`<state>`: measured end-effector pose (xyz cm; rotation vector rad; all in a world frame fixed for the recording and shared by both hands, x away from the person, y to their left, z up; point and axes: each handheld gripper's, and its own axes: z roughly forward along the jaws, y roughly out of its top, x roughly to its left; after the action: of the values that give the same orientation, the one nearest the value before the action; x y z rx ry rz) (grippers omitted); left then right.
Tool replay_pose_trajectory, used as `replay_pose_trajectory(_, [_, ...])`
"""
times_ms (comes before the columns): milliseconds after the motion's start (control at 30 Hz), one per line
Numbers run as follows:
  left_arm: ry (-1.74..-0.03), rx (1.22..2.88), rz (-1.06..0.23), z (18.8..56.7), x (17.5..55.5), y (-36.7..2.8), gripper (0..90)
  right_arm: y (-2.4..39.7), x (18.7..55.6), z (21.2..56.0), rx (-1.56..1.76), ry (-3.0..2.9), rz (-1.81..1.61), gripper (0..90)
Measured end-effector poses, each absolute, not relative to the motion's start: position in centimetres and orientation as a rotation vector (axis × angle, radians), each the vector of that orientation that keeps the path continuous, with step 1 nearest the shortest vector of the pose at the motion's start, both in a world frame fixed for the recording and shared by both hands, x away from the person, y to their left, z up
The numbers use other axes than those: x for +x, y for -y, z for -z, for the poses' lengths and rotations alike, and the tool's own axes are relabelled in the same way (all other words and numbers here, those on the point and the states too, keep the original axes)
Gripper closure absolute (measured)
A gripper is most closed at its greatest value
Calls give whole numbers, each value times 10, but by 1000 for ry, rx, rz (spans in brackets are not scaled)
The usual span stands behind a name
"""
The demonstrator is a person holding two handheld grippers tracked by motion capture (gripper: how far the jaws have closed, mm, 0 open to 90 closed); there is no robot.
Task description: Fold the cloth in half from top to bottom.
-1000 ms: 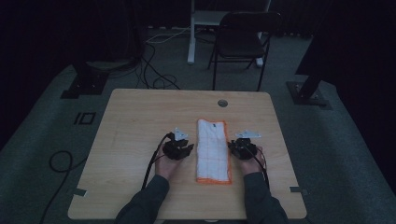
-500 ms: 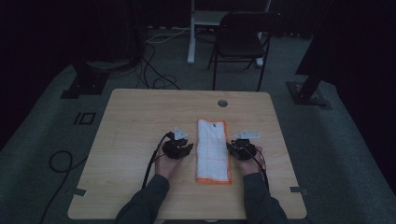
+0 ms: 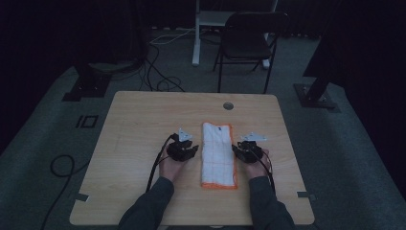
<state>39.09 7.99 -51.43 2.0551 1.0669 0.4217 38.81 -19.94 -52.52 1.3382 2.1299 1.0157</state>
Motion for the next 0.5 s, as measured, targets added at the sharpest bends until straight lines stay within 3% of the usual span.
replay_pose_trajectory(500, [-1089,2034,-427,515,403,-77,617,188,400,524,1348,-2124,-1019,646])
